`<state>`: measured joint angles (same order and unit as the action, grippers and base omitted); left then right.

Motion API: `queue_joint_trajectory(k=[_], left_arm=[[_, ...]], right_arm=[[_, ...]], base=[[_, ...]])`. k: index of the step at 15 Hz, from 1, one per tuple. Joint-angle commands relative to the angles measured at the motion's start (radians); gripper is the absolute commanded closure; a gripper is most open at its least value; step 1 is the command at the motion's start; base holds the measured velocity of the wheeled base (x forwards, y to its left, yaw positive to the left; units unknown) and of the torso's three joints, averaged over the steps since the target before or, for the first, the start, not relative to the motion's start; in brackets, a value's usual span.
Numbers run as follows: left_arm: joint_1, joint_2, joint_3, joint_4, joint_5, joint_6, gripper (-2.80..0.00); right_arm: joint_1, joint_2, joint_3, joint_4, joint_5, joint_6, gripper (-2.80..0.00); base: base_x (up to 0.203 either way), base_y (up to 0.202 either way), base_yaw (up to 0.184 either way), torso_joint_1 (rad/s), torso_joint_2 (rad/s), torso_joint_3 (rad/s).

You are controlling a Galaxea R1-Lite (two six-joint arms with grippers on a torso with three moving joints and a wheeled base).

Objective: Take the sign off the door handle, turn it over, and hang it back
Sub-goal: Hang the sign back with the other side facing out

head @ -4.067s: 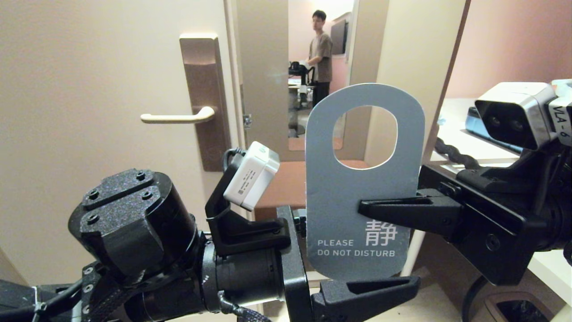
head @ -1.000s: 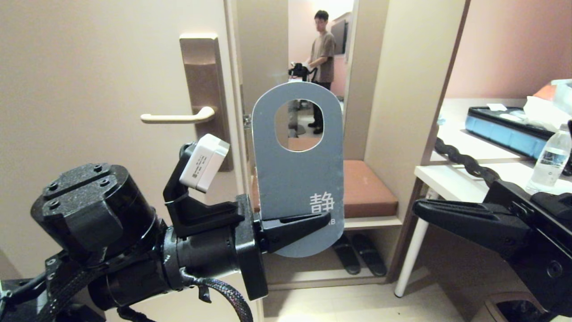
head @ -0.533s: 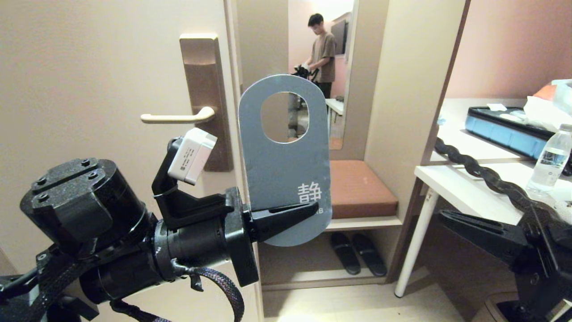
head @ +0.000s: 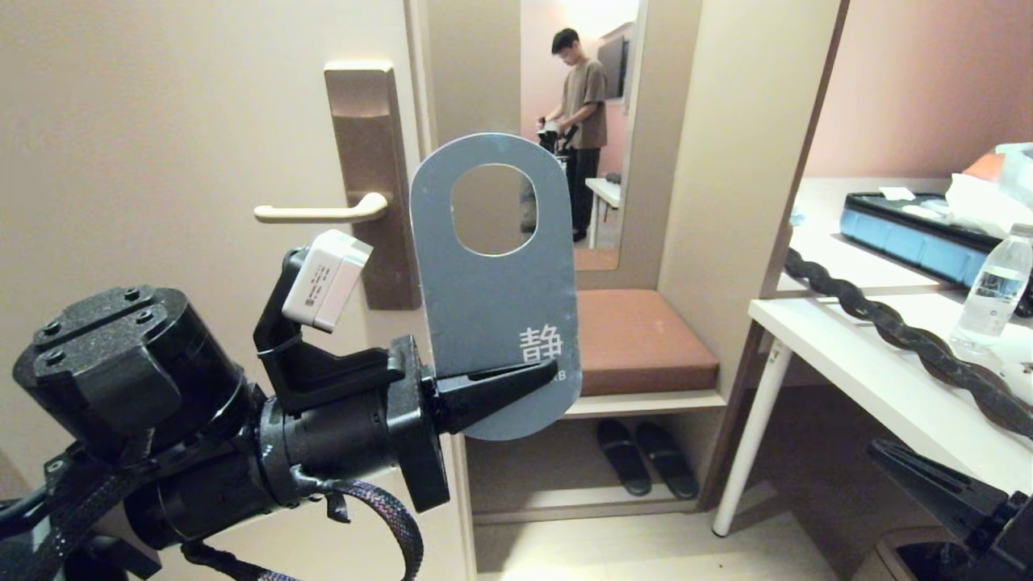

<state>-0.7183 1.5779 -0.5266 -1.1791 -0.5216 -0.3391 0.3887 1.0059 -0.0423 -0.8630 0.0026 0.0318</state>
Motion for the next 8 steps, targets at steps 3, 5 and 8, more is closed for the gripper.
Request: queue_joint_trajectory(k=[3, 5, 8], left_arm=[[0.000, -0.006, 0.002, -0.007, -0.003, -0.002, 0.00], [0.001, -0.006, 0.001, -0.011, -0.003, -0.001, 0.00], [0.002, 0.000, 0.018, -0.048, -0.003, -0.001, 0.00]], right_arm=[[-0.066, -0.033, 0.041, -0.001, -0.141, -0.016, 0.00], [-0.162, -0.033, 0.042, 0.012, -0.144, -0.038, 0.00], [-0.260, -0.109, 0.042, 0.116, -0.149, -0.073, 0.00]], base=[[0.000, 0.000, 0.000, 0.000, 0.00, 0.000], [0.000, 0.000, 0.000, 0.000, 0.00, 0.000], [0.000, 0.000, 0.000, 0.000, 0.00, 0.000]])
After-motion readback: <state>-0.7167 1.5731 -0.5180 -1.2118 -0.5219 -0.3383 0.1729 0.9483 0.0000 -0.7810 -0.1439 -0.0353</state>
